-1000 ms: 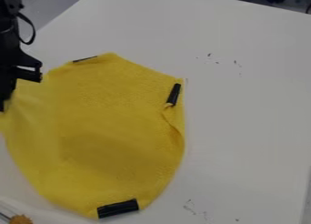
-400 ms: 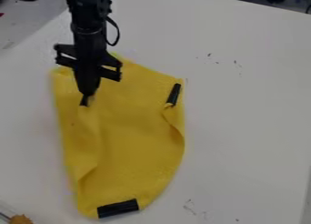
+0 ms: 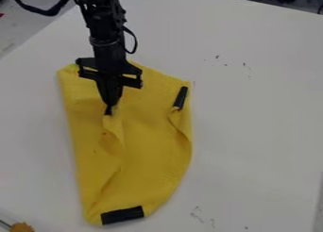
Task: Fold the cloth from bottom left to top right
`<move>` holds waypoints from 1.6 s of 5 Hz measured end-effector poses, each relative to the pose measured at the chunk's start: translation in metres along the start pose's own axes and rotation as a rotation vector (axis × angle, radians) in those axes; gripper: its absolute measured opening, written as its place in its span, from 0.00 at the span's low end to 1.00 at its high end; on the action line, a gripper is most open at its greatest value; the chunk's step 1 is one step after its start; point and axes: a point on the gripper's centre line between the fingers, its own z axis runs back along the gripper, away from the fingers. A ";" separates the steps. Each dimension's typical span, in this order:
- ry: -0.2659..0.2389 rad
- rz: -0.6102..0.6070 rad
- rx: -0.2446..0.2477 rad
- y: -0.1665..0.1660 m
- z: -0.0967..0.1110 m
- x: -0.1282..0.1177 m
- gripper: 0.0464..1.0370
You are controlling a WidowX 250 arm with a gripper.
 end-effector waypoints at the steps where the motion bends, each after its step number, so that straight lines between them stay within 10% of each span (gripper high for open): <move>1: -0.012 -0.011 -0.037 -0.005 0.000 0.002 0.19; 4: -0.019 -0.019 -0.128 -0.045 0.011 0.001 0.97; 8: -0.112 -0.118 0.043 -0.076 0.044 0.002 0.96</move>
